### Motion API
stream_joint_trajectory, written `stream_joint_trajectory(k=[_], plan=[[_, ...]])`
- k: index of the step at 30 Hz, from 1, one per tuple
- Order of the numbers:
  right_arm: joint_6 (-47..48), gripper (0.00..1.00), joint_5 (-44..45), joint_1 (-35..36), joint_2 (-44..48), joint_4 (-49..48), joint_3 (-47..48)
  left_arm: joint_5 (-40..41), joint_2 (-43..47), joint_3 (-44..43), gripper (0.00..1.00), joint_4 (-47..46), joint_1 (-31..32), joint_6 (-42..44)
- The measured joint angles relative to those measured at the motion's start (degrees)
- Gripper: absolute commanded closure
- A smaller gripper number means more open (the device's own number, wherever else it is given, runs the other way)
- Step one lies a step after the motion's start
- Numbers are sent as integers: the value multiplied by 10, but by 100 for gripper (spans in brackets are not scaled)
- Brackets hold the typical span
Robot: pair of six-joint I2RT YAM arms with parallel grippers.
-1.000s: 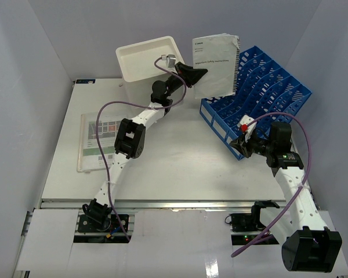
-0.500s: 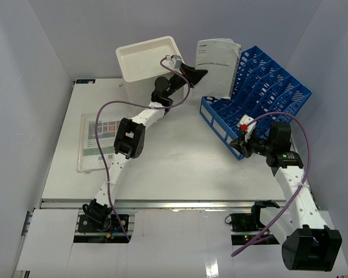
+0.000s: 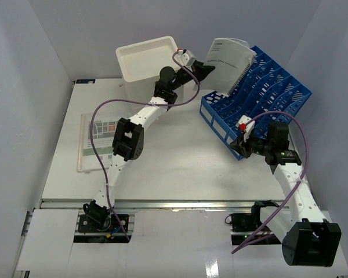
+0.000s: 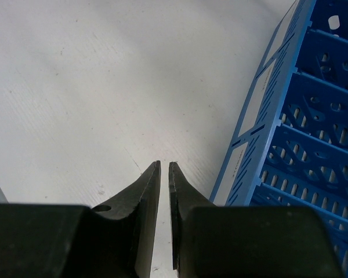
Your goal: Organize the desk
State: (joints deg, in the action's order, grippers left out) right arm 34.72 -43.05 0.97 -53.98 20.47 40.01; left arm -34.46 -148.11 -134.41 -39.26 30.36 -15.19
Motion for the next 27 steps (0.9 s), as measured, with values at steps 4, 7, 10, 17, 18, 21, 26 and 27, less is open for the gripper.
stream_joint_trajectory(k=[4,7,10,17,18,21,26,27], plan=[[0,83,0,0,-6,0,-5,-5,14,-5,94,26,7,36],[0,83,0,0,-9,0,-5,-6,18,-10,94,42,11,54],[0,83,0,0,-9,0,-5,-3,19,-12,94,54,13,65],[0,83,1,-1,-12,0,-5,17,19,-11,95,67,10,68],[0,83,1,-1,-12,0,-5,18,19,-11,95,67,9,66],[0,83,3,-1,-12,0,-5,15,43,31,95,56,5,50],[0,83,3,-1,-12,0,-5,5,118,100,96,37,0,31],[0,83,3,-1,-12,0,-5,5,136,109,96,33,-1,29]])
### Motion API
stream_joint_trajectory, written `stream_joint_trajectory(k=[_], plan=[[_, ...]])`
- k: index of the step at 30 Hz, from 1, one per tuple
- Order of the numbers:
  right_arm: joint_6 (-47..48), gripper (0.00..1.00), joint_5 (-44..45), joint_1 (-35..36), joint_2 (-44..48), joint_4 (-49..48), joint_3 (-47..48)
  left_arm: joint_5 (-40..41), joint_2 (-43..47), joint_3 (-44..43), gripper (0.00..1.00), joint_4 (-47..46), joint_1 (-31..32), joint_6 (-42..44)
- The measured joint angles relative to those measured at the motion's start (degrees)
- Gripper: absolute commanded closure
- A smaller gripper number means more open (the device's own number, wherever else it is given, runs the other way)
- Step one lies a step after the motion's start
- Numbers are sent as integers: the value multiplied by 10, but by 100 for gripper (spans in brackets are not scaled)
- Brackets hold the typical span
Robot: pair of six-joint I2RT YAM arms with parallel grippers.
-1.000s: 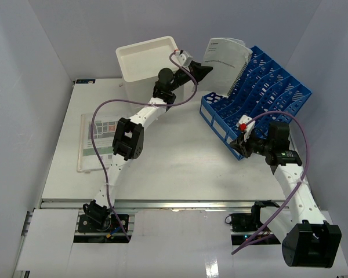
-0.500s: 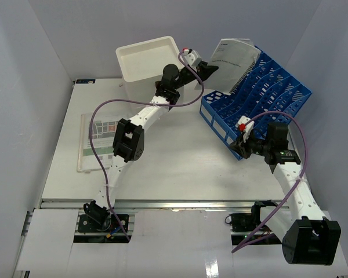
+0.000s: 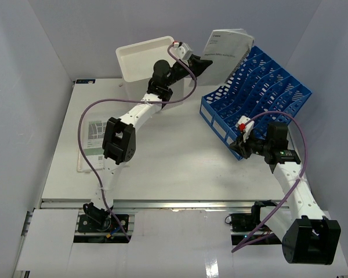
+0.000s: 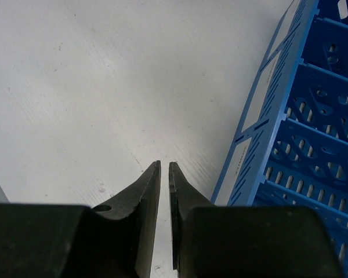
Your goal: Organize the desk
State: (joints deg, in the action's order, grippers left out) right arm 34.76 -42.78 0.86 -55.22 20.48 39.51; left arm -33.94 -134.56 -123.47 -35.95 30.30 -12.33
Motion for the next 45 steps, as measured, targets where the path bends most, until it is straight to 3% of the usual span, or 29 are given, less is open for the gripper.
stream_joint_trajectory(k=[8,12,23,32,45], plan=[[0,83,-1,-1,0,0,0,0,128,99,98,-96,3,-31],[2,83,1,-18,5,3,0,4,150,150,98,-138,25,-41],[11,88,96,-25,75,61,-7,74,148,163,99,-103,118,16],[14,88,123,-25,112,80,-46,161,123,155,100,-80,133,86],[6,88,127,-25,113,81,-48,180,49,91,99,-61,145,87]])
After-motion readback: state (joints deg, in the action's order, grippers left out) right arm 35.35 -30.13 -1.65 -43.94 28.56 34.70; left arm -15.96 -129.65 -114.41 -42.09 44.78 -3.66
